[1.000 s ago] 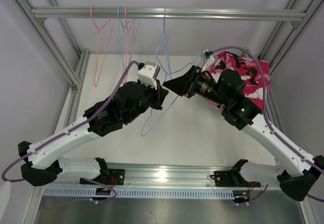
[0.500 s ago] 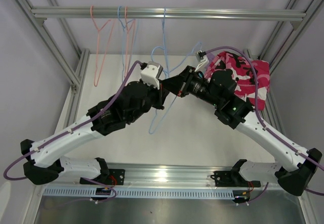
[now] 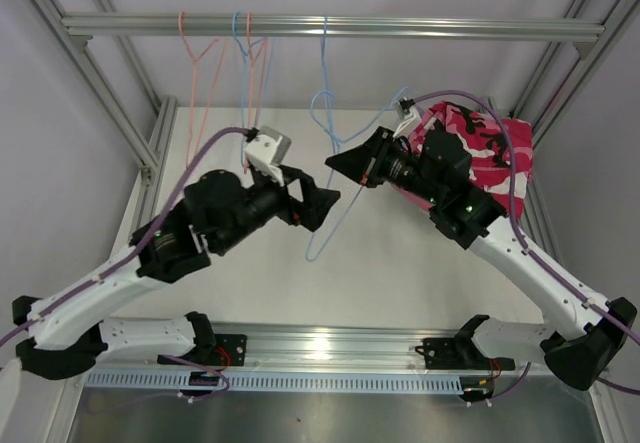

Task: Remove the trousers from the hanger
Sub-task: Place the hanger at the clothesline.

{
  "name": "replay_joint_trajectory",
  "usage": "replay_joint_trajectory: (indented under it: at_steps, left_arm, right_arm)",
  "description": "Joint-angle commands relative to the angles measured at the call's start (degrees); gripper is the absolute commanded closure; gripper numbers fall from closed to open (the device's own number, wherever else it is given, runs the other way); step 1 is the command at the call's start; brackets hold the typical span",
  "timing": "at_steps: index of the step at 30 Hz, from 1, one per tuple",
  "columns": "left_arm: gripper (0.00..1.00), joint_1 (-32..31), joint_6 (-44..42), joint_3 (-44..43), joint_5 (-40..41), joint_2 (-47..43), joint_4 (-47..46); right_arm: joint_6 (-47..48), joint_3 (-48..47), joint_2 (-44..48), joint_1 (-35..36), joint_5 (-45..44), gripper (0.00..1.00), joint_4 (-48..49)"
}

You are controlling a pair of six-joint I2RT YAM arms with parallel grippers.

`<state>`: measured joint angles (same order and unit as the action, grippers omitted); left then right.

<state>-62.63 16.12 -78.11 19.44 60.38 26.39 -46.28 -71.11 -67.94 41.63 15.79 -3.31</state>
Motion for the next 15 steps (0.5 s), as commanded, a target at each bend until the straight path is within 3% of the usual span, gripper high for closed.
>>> replay_joint_trajectory:
  at_steps: [1, 6, 13, 15]
  left_arm:
    - [0.00, -0.39, -3.19, 0.93, -3.18, -7.19, -2.66]
    - [0.01, -0.30, -4.60, 4.01, -6.16, -14.40, -2.66]
    - [0.11, 1.01, 0.05, 13.50, -23.20, -22.23, -9.69]
    - [0.04, 1.63, 1.98, 15.25, -29.18, -22.41, -13.01]
  right_arm:
    - [0.40, -3.94, 1.93, -3.74, 5.55, 1.00, -2.13]
    - [-1.61, -4.74, 2.73, -8.75, 12.58, 1.00, -2.59]
    - [-9.42, -4.56, 3.52, -12.45, 25.86, 1.00, 4.96]
    - [-10.84, -4.48, 3.87, -12.27, 28.06, 1.00, 6.55]
